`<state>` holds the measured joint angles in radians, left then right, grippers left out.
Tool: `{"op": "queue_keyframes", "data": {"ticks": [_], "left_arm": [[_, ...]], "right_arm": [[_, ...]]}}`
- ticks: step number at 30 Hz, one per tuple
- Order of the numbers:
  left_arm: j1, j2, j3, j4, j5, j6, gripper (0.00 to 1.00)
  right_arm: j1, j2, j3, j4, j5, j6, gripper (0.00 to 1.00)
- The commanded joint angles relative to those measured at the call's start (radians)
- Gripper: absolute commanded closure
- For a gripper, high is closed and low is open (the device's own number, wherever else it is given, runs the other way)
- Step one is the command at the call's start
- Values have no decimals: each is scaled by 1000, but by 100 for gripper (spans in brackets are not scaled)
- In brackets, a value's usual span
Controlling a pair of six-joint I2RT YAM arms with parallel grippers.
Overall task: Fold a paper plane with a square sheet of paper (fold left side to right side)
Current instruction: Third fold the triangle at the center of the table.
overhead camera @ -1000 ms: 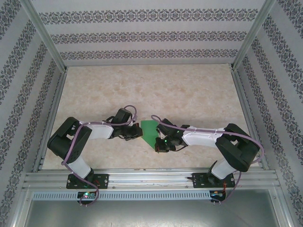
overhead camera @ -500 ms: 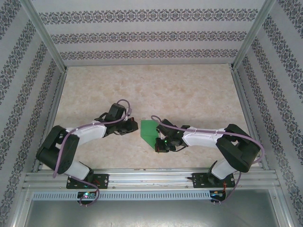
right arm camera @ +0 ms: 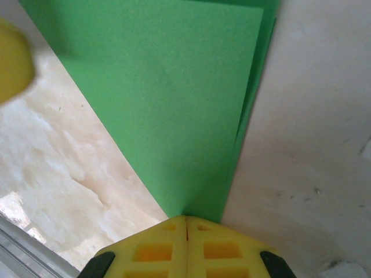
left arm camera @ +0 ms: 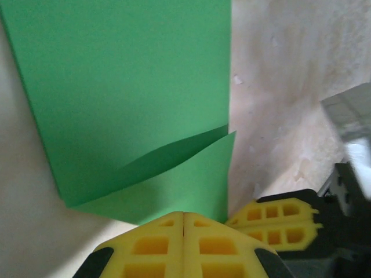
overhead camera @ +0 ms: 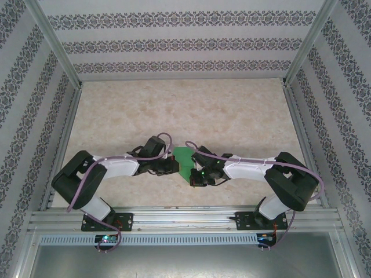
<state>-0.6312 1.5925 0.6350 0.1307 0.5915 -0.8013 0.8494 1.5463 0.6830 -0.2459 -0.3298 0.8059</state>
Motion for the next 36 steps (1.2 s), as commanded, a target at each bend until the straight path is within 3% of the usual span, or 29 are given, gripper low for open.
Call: {"op": "queue_keyframes", "data": {"ticks": [1,13,24,36], "left_arm": [[-22,46,46,54,7,-15,100],[-26,112,32,-39,-59,-45,100],[-25,107,40,-102,-95,-50,100],[-27,106,49,-120,-104,-41,100]], "right_arm": [[7,57,-65,-169,153,5,100],[6,7,-25,-164,134,-1,100],[7,-176,26,-113,127,-49,100],[7,-58,0,142,2,34,100]]}}
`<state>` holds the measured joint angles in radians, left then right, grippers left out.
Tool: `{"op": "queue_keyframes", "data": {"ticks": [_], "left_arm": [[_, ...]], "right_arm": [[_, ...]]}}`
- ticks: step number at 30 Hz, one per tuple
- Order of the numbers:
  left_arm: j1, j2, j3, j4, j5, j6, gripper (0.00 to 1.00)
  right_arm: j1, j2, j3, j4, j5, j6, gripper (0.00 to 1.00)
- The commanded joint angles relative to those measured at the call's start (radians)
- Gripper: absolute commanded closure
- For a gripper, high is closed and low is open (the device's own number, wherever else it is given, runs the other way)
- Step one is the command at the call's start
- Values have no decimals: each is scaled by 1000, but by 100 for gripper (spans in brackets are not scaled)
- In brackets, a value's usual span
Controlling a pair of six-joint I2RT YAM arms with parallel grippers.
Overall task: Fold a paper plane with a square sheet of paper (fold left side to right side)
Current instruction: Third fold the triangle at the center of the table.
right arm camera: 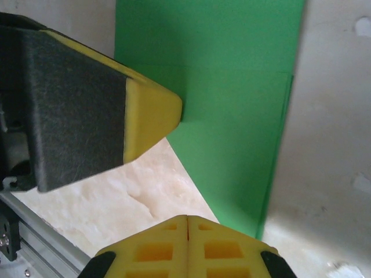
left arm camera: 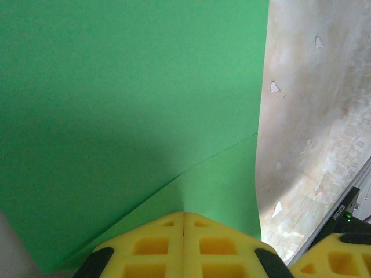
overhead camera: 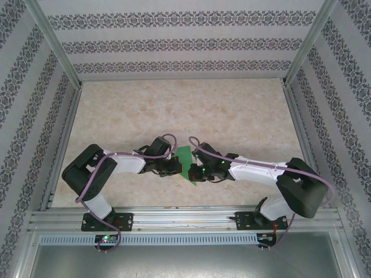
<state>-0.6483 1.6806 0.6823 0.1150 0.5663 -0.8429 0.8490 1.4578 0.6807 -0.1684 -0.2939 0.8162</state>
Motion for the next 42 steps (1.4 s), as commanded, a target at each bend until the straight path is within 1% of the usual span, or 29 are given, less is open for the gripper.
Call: {"op": "queue_keyframes", "data": {"ticks": [1,9,15,21,27,38,42], "left_arm": [[-10,17,2,-107,-79,-1,100],[-10,17,4,-116,-87,0,100],[-10,21,14,-143,-100,10,100],[-9,27,27,-175,-118,27,100],[-10,37,35,-190,-129,36,100],[-10,41,41,-195,-133,41,100],[-10,36,41,-184,-121,34,100]], "right_arm": [[7,46,8,65,-34,26,100],[8,110,10,68,-42,33,100],[7,115,-13,42,-27,50,100],[7,93,-31,-25,5,68,100],[7,61,-54,-81,7,74,100],[3,-11,-119,-121,32,105,100],[-7,-41,-132,-134,6,90,100]]}}
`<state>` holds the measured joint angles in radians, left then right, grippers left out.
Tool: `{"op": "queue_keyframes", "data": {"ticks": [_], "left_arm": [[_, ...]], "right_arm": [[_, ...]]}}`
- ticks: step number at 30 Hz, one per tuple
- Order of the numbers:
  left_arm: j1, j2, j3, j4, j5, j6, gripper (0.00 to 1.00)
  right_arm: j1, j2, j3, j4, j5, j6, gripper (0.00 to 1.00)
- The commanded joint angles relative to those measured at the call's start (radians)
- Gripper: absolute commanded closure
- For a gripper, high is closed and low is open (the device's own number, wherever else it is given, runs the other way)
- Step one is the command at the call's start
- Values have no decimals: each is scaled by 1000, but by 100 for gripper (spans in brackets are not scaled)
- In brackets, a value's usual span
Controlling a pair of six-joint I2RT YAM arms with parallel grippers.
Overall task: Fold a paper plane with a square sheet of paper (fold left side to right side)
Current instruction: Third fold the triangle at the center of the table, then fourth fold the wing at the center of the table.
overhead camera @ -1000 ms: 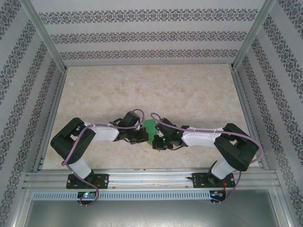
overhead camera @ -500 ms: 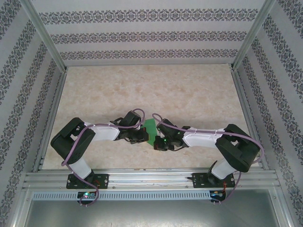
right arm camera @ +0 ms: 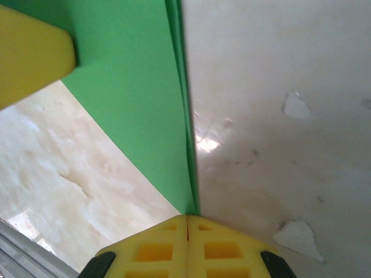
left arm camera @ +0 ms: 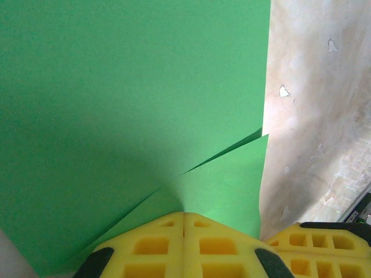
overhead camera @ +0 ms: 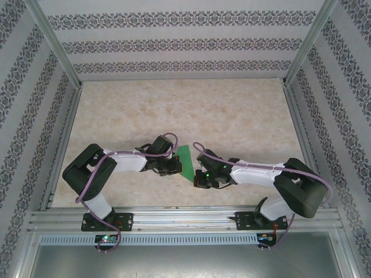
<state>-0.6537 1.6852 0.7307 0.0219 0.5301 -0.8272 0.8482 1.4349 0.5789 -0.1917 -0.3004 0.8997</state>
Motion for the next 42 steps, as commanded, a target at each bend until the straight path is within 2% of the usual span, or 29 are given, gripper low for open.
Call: {"op": "queue_keyframes", "data": {"ticks": [1,3,7,8,10,12,16,20,23,28,33,37,42], "left_arm": [[-4,29,-7,-84,-78,13,100],[-4,23,-10,-58,-61,1,100],[-6,5,-1,14,-10,-32,99],[-6,-3,5,24,-2,-35,97],[-6,-25,23,32,8,-35,93],[-4,-55,44,23,3,-24,89],[10,-140,84,-61,-71,33,80],[31,-251,77,-139,-193,80,74],[47,-344,42,-170,-273,95,69],[66,-502,-26,-223,-375,90,50],[84,-616,-84,-286,-435,78,31],[92,-692,-160,-280,-468,32,20],[121,-719,-241,-207,-397,-42,17]], "right_arm": [[-10,-33,-30,-119,9,-6,100],[-22,-75,-29,-118,13,-29,100],[-83,-187,-27,-118,26,-95,90],[-99,-210,-28,-117,34,-111,87],[-138,-261,-32,-112,53,-151,75],[-172,-310,-42,-101,65,-183,69],[-240,-410,-77,-57,80,-239,58],[-291,-524,-120,-21,144,-283,45],[-326,-611,-158,17,192,-309,30],[-399,-714,-214,87,175,-343,2],[-453,-724,-260,157,49,-322,2],[-456,-622,-241,162,-76,-347,2],[-417,-437,-186,211,-176,-373,19]]}}
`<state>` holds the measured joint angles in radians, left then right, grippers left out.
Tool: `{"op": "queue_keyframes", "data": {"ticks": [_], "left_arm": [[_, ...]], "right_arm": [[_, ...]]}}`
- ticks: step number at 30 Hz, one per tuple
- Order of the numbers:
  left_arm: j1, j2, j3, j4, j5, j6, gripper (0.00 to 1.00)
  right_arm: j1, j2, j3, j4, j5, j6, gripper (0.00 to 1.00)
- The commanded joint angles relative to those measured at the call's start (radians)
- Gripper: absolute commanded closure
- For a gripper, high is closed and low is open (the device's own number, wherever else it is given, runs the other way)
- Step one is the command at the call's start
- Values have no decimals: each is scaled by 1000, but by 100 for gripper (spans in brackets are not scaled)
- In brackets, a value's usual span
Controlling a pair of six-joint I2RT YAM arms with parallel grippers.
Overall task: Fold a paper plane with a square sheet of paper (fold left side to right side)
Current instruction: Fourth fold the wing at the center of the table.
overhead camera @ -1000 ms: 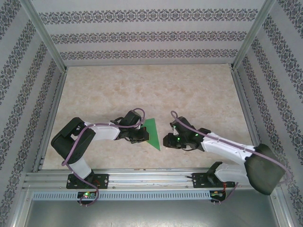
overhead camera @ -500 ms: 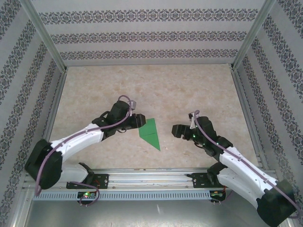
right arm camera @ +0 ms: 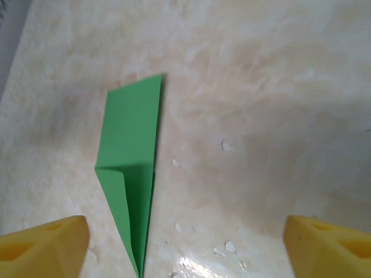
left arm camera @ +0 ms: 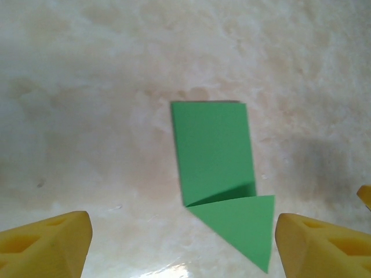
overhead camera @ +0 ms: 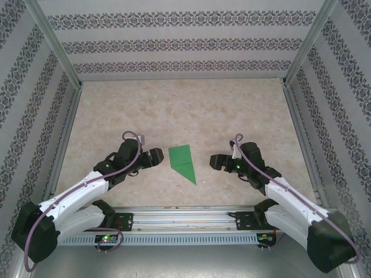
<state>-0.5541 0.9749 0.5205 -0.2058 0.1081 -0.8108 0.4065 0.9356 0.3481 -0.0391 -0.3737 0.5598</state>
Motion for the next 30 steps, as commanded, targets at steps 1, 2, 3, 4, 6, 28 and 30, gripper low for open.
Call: {"op": "queue_keyframes", "data": {"ticks": [1,2,3,4,6,28,30], "left_arm": [[26,-3,-42,38,47,-70,17],[29,4,-52,56,68,-84,17],[33,13,-56,67,86,-93,17],[36,25,-61,79,102,-106,17],[43,46,-69,104,133,-123,17],[100,210,-18,215,285,-153,17],[112,226,-13,235,306,-151,18]], "right_arm": [[45,105,62,64,-114,-48,22],[65,148,79,70,-121,-63,23],[85,186,93,80,-123,-74,25],[107,227,112,89,-124,-85,26],[142,302,145,119,-132,-97,28],[209,615,279,231,-215,-90,92],[199,591,265,232,-212,-86,100]]}}
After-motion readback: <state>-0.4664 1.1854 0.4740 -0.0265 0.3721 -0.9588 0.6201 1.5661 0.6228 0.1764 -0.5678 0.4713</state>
